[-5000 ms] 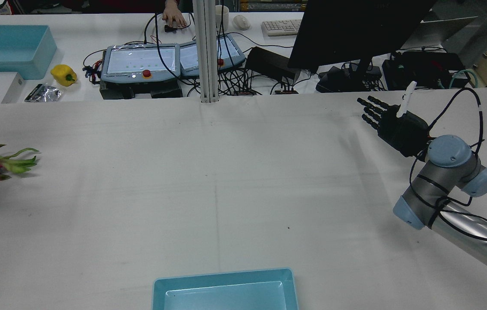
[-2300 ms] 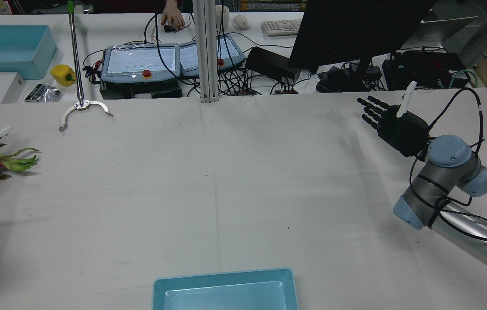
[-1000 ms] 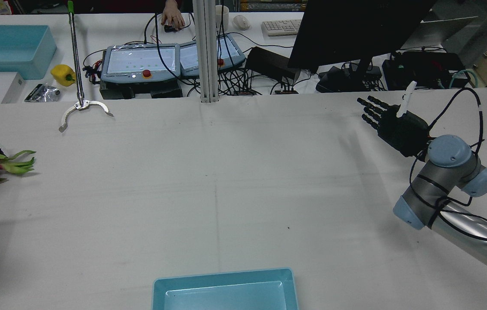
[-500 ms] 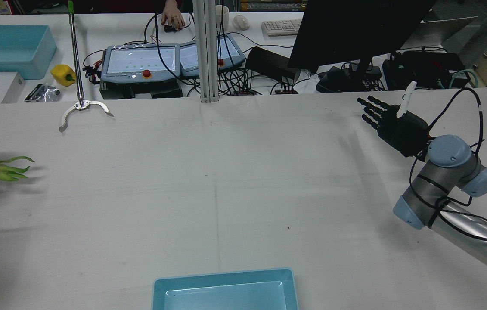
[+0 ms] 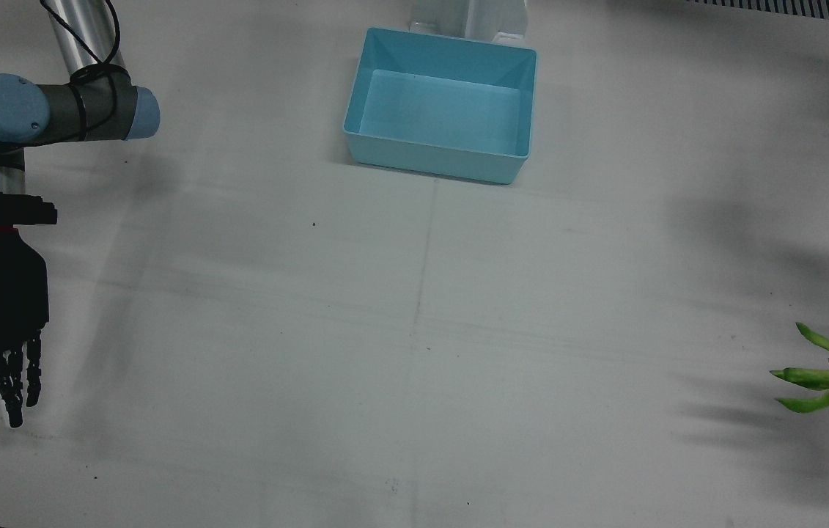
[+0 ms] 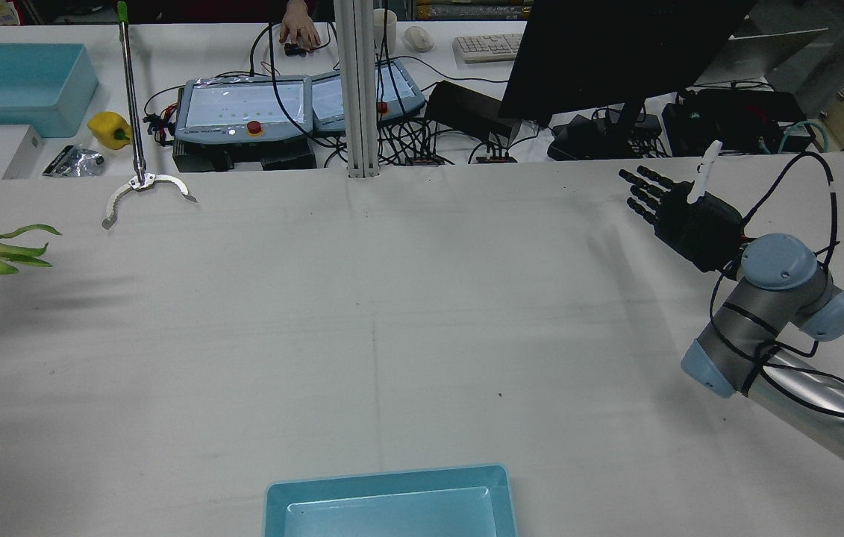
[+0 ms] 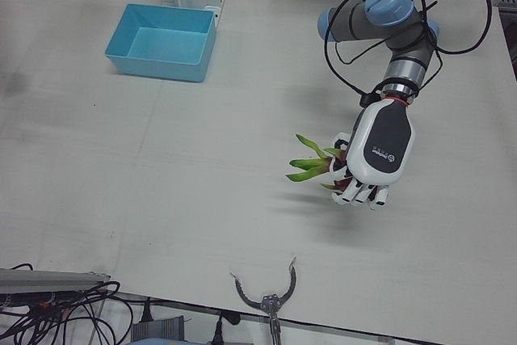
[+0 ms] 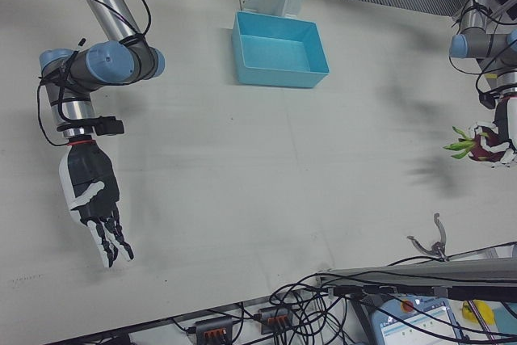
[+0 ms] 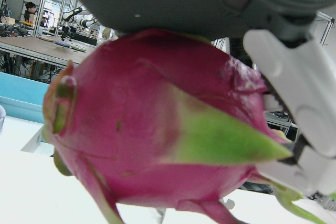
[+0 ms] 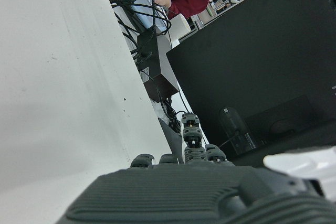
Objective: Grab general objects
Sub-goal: 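Lift the dragon fruit with the left hand off the table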
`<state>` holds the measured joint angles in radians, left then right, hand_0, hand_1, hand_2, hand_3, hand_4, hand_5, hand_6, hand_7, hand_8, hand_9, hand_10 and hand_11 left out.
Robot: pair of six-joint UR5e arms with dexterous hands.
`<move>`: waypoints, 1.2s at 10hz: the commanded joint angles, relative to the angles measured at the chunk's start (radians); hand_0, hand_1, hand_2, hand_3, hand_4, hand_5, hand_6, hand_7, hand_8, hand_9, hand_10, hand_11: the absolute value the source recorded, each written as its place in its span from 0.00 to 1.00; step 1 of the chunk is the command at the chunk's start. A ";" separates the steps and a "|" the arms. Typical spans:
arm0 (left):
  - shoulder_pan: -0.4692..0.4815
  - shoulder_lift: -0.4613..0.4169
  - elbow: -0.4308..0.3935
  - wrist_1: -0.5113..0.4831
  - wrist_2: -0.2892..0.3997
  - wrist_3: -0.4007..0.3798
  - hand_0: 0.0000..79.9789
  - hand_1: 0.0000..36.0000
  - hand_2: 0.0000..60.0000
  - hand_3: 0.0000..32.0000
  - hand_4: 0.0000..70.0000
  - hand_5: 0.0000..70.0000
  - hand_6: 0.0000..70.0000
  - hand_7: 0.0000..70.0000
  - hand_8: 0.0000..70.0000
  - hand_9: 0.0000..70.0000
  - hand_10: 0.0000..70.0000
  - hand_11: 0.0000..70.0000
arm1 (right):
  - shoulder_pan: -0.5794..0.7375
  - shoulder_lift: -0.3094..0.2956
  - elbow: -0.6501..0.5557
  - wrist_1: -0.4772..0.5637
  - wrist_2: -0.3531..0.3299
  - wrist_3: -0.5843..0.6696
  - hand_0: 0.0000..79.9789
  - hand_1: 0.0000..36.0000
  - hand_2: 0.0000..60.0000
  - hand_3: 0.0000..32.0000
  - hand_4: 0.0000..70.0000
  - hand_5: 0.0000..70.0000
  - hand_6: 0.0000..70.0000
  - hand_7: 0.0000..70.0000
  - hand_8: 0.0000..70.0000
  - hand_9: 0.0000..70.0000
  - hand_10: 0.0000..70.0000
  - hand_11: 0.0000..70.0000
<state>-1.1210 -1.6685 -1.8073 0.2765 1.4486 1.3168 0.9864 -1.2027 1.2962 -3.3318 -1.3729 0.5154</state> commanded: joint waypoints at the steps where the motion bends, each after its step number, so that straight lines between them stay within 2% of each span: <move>1: -0.112 -0.013 -0.024 -0.042 0.201 -0.135 0.67 1.00 1.00 0.00 1.00 1.00 0.54 0.62 0.59 0.63 1.00 1.00 | 0.000 0.000 0.000 0.000 0.000 0.000 0.00 0.00 0.00 0.00 0.00 0.00 0.00 0.00 0.00 0.00 0.00 0.00; 2: -0.128 -0.023 -0.026 -0.077 0.246 -0.158 0.70 1.00 1.00 0.00 1.00 1.00 0.57 0.65 0.60 0.65 1.00 1.00 | 0.000 0.000 0.000 0.000 0.000 0.000 0.00 0.00 0.00 0.00 0.00 0.00 0.00 0.00 0.00 0.00 0.00 0.00; 3: -0.129 -0.030 -0.023 -0.117 0.257 -0.184 0.72 1.00 1.00 0.00 1.00 1.00 0.62 0.64 0.66 0.71 1.00 1.00 | 0.000 0.000 0.000 0.000 0.000 0.000 0.00 0.00 0.00 0.00 0.00 0.00 0.00 0.00 0.00 0.00 0.00 0.00; 4: -0.128 -0.025 -0.008 -0.208 0.310 -0.261 0.70 1.00 1.00 0.00 1.00 1.00 0.68 0.61 0.79 0.86 1.00 1.00 | 0.000 0.000 0.000 0.000 0.000 0.000 0.00 0.00 0.00 0.00 0.00 0.00 0.00 0.00 0.00 0.00 0.00 0.00; 5: -0.128 -0.028 -0.001 -0.261 0.358 -0.372 0.72 1.00 1.00 0.00 1.00 1.00 0.69 0.65 0.84 0.93 1.00 1.00 | 0.000 0.000 0.000 0.000 0.000 0.000 0.00 0.00 0.00 0.00 0.00 0.00 0.00 0.00 0.00 0.00 0.00 0.00; 6: -0.129 -0.028 -0.006 -0.289 0.366 -0.451 0.93 1.00 1.00 0.00 1.00 1.00 0.77 0.71 0.89 0.97 1.00 1.00 | 0.000 0.000 0.000 0.000 0.000 0.000 0.00 0.00 0.00 0.00 0.00 0.00 0.00 0.00 0.00 0.00 0.00 0.00; 7: -0.129 -0.028 -0.010 -0.325 0.368 -0.534 1.00 1.00 1.00 0.00 1.00 1.00 0.81 0.72 0.91 0.98 1.00 1.00 | 0.000 0.000 0.000 0.000 0.000 0.000 0.00 0.00 0.00 0.00 0.00 0.00 0.00 0.00 0.00 0.00 0.00 0.00; 8: -0.126 -0.025 -0.010 -0.370 0.368 -0.616 1.00 1.00 1.00 0.00 1.00 1.00 0.82 0.72 0.92 0.99 1.00 1.00 | 0.000 0.000 0.000 0.000 0.000 0.000 0.00 0.00 0.00 0.00 0.00 0.00 0.00 0.00 0.00 0.00 0.00 0.00; 10: -0.117 -0.023 -0.012 -0.436 0.390 -0.717 1.00 1.00 1.00 0.00 1.00 1.00 0.87 0.76 0.95 1.00 1.00 1.00 | 0.000 0.000 0.000 0.000 0.000 0.000 0.00 0.00 0.00 0.00 0.00 0.00 0.00 0.00 0.00 0.00 0.00 0.00; 12: -0.070 -0.019 -0.014 -0.505 0.415 -0.793 1.00 1.00 1.00 0.00 1.00 1.00 0.89 0.78 0.95 1.00 1.00 1.00 | 0.000 0.000 0.000 0.000 0.000 0.000 0.00 0.00 0.00 0.00 0.00 0.00 0.00 0.00 0.00 0.00 0.00 0.00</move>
<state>-1.2354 -1.6917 -1.8193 -0.1430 1.8363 0.6288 0.9863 -1.2027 1.2962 -3.3318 -1.3729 0.5154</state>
